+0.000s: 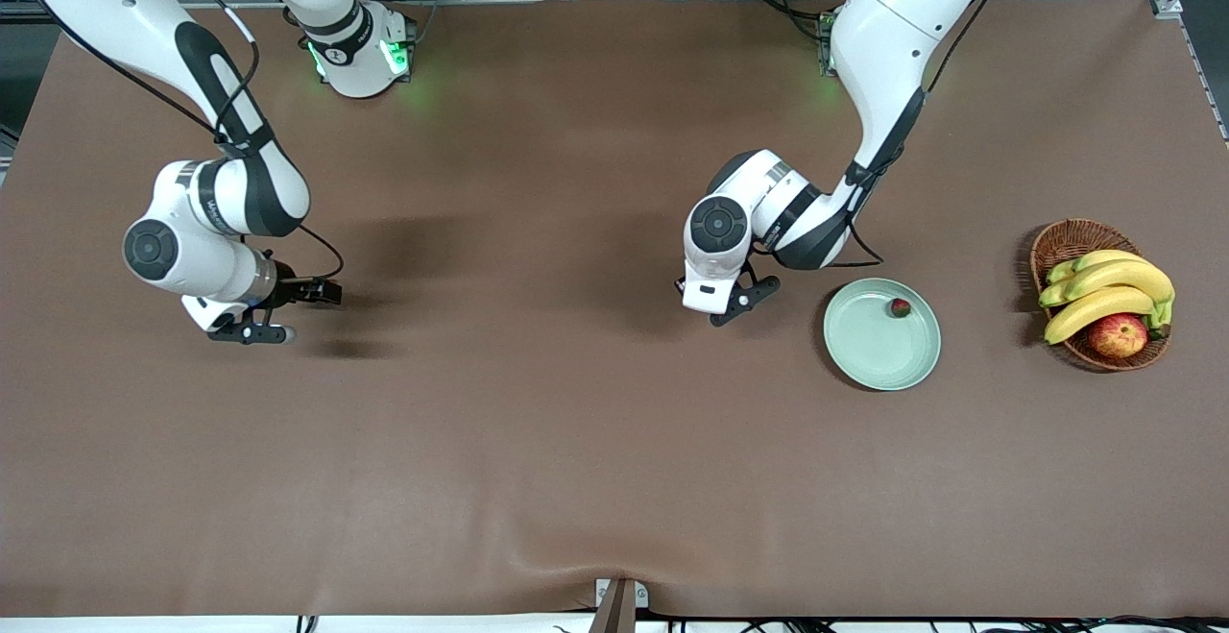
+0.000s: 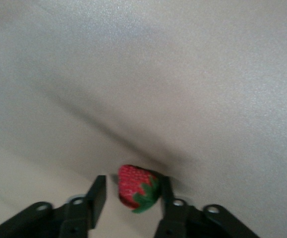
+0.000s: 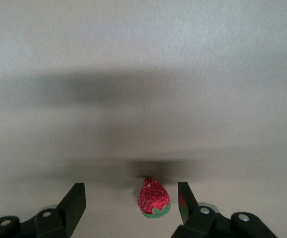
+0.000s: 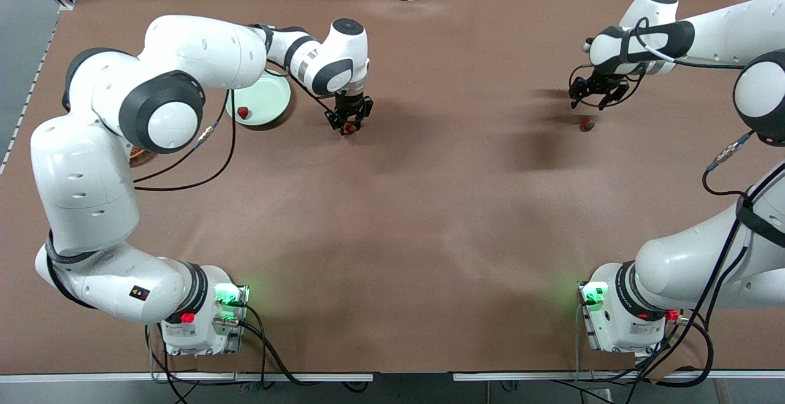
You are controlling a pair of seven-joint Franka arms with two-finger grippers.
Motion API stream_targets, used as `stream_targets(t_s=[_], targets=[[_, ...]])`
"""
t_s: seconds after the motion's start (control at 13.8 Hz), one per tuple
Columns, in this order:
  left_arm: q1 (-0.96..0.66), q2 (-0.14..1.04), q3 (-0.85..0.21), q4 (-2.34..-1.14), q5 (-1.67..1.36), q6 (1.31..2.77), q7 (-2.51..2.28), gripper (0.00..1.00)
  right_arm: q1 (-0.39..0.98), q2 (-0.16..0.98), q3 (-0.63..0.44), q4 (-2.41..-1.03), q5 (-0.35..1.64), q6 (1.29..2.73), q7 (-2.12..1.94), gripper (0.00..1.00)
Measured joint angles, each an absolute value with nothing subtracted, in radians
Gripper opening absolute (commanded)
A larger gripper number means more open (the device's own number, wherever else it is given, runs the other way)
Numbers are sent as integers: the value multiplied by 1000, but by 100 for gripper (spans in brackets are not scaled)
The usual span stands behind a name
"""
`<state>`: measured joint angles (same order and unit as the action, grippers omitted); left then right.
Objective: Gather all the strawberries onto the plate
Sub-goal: 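Grasp the second strawberry with the left gripper while the right gripper reaches the third, then drop the strawberry onto the plate while the right gripper lifts the third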
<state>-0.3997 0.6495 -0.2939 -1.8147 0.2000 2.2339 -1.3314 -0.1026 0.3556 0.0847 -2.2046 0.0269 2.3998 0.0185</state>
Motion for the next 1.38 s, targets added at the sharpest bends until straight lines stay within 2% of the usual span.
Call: stream_targets(t_s=[0.15, 0.29, 0.44, 0.58, 0.73, 0.8, 0.94, 1.38], targets=[[-400, 650, -294, -1813, 200, 2235, -1334, 0, -103, 356, 78, -2223, 27, 2406, 18, 75], [-396, 650, -293, -1808, 200, 2235, -1336, 0, -103, 356, 75, -2235, 27, 2406, 16, 69], [-369, 644, -291, -1791, 200, 2235, -1339, 0, -103, 356, 74, -2251, 27, 2414, 16, 68], [-307, 604, -291, -1775, 202, 2217, -1330, 0, -104, 356, 71, -2265, 27, 2430, 8, 56], [-246, 541, -291, -1769, 203, 2186, -1290, 0, -113, 356, 70, -2274, 27, 2438, -10, 50], [-218, 513, -290, -1769, 203, 2166, -1272, 0, -118, 357, 69, -2278, 27, 2445, -15, 37], [-161, 487, -288, -1773, 207, 2112, -1235, 0, -121, 360, 68, -2287, 27, 2463, -21, 2], [5, 526, -285, -1799, 286, 2092, -1139, 0, -116, 360, 77, -2260, 30, 2478, -21, 0]])
